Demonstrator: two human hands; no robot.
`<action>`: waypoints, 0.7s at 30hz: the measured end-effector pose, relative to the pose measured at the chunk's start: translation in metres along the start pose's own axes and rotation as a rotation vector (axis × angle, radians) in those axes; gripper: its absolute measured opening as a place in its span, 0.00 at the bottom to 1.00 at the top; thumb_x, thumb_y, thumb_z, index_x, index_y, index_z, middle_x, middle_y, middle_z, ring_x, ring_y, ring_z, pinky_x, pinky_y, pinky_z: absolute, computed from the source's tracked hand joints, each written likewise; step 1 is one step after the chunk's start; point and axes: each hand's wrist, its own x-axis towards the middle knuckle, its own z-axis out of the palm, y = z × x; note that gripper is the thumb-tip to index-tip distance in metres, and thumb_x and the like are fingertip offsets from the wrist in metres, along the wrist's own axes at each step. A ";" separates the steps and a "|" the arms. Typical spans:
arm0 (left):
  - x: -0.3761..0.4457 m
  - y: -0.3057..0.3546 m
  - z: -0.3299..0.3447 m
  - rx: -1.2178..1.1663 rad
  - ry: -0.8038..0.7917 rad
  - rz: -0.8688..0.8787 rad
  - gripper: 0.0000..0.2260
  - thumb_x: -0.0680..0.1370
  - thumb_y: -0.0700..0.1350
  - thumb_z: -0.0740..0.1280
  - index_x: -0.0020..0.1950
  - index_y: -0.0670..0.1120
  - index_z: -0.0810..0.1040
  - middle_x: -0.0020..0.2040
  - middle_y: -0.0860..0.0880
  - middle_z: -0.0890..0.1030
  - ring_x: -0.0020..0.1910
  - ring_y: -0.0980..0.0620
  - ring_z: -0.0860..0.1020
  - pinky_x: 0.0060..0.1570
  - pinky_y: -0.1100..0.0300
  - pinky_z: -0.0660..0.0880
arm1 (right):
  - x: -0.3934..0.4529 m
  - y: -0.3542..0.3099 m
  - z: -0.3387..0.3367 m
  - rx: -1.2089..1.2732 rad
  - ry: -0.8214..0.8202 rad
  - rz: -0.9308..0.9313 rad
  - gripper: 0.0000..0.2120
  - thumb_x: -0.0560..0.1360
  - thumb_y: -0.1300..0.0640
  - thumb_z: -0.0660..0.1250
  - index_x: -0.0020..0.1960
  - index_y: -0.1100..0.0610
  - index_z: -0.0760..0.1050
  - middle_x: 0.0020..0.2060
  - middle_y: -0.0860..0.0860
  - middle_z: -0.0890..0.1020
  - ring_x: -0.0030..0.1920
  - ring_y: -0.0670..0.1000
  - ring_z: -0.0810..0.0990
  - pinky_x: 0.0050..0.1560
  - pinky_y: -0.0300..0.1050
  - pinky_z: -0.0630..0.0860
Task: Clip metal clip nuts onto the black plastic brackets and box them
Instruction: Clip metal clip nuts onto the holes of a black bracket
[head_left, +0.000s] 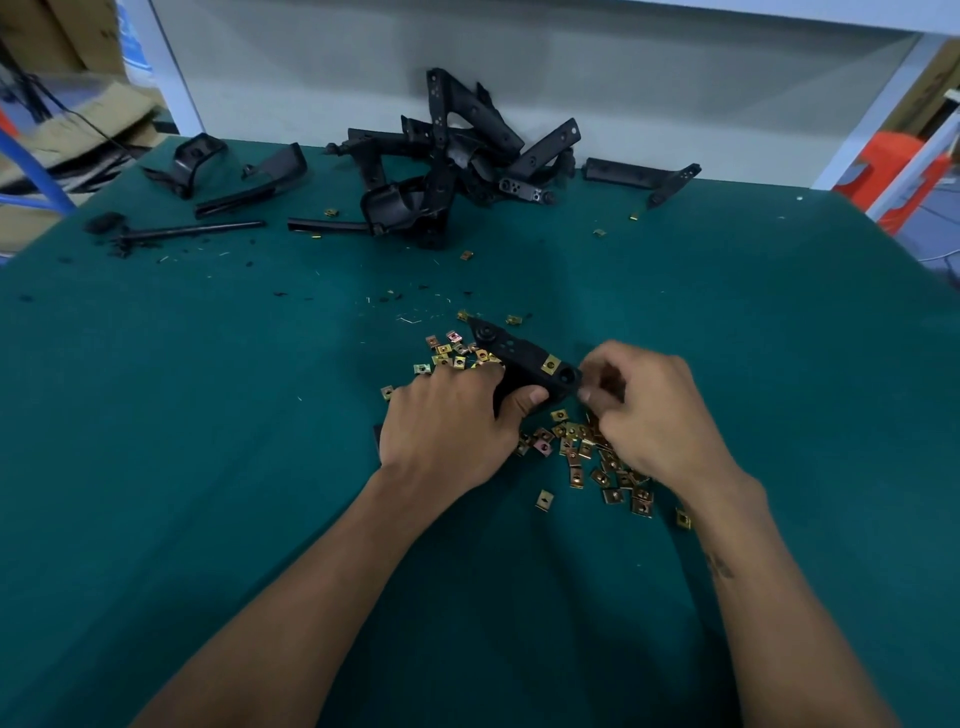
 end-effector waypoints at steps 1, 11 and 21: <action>0.000 0.000 0.000 0.010 0.000 0.008 0.27 0.77 0.72 0.47 0.44 0.53 0.74 0.40 0.45 0.82 0.41 0.37 0.80 0.36 0.53 0.64 | 0.001 0.000 -0.002 0.067 0.059 0.002 0.10 0.78 0.63 0.72 0.54 0.50 0.79 0.39 0.43 0.81 0.39 0.42 0.80 0.38 0.35 0.74; -0.002 0.005 -0.007 0.011 0.051 0.074 0.30 0.77 0.71 0.48 0.46 0.50 0.78 0.34 0.46 0.81 0.35 0.38 0.80 0.32 0.55 0.65 | 0.004 -0.008 -0.010 0.844 0.197 0.035 0.09 0.77 0.70 0.71 0.49 0.57 0.83 0.37 0.50 0.85 0.37 0.50 0.83 0.40 0.40 0.79; -0.002 0.010 -0.013 -0.139 0.067 0.256 0.26 0.80 0.68 0.53 0.50 0.51 0.82 0.29 0.50 0.78 0.28 0.42 0.78 0.30 0.58 0.61 | 0.001 -0.024 -0.007 0.949 0.236 -0.094 0.09 0.79 0.68 0.68 0.52 0.55 0.82 0.34 0.48 0.83 0.37 0.47 0.81 0.41 0.36 0.76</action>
